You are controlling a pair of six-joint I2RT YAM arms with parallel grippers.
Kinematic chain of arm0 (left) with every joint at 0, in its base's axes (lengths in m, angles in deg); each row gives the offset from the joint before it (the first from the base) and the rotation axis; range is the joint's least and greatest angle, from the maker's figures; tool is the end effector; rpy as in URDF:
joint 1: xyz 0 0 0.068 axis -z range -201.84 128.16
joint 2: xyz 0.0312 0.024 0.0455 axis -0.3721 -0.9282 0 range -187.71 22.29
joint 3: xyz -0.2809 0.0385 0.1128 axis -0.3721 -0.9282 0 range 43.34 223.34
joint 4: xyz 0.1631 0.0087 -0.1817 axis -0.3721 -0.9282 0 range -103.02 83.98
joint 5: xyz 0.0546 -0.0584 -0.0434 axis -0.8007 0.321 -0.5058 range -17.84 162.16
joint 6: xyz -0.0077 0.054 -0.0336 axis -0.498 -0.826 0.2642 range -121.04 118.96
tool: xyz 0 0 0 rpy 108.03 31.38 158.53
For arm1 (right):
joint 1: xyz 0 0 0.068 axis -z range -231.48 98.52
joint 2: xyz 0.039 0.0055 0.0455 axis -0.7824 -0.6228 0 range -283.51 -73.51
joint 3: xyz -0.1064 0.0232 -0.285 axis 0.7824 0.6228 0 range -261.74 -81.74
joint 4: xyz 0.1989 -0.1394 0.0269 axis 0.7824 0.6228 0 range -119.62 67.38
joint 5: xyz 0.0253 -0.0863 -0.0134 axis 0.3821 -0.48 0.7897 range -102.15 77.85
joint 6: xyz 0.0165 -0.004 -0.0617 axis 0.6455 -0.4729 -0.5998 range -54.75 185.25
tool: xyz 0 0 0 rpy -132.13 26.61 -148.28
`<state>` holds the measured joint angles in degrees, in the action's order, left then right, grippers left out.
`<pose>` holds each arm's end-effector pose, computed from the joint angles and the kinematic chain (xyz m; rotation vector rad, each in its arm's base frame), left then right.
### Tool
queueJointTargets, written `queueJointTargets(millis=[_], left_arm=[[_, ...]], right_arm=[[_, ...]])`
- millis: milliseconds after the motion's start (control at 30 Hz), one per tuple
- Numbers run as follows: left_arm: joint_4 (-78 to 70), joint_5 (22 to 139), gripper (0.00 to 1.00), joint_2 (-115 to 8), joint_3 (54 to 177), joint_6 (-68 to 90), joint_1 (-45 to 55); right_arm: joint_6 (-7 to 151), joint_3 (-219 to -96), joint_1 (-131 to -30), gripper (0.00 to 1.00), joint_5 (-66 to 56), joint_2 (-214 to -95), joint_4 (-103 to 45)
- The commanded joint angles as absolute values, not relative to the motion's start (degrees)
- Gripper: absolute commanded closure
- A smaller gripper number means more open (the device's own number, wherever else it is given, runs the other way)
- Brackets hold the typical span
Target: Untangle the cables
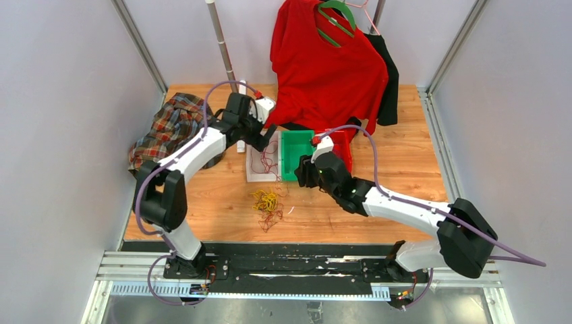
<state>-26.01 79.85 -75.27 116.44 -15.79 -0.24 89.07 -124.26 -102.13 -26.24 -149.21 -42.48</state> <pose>0.3493 -0.1455 0.2826 0.7950 2.2095 -0.2164 0.1892 0.2117 0.2853 -0.2906 1.9449 0.6326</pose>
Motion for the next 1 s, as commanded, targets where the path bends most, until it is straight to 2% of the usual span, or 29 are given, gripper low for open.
queueJointTargets(millis=[0, 33, 167, 267, 500, 667, 833, 933, 967], left_arm=[[-32.45, 81.89, 0.04, -69.71, 119.98, -17.35, -0.97], [-33.81, 82.4, 0.0, -68.78, 120.29, -17.54, -1.07], [-41.2, 89.11, 0.02, -64.16, 119.57, -19.91, -1.55], [-46.05, 96.33, 0.0, -59.42, 114.2, -23.27, -1.48], [-53.61, 100.44, 0.02, -49.92, 106.3, -29.32, -1.92], [-56.63, 101.93, 0.04, -47.32, 105.81, -31.68, -2.2], [-57.81, 103.4, 0.08, -46.85, 106.66, -32.04, -2.19], [-59.31, 104.22, 0.11, -46.98, 107.98, -32.68, -2.24], [-59.92, 104.63, 0.13, -46.9, 108.53, -32.99, -2.23]], right_arm=[[89.86, -124.17, -104.06, 0.52, -28.83, -147.81, -40.38], [89.87, -124.0, -104.65, 0.52, -29.01, -147.6, -40.32], [89.78, -123.73, -107.99, 0.52, -29.51, -147.9, -40.5], [90.22, -123.51, -111.36, 0.52, -27.38, -149.62, -41.84], [94.32, -124.87, -114.76, 0.52, -20.96, -160.22, -48.95], [94.73, -127.53, -114.76, 0.58, -19.9, -166.11, -49.91], [93.79, -127.75, -114.74, 0.78, -18.91, -165.26, -51.66], [92.31, -127.01, -114.76, 0.97, -18.13, -162.38, -52.29], [91.92, -126.68, -114.74, 0.99, -17.75, -161.17, -52.56]])
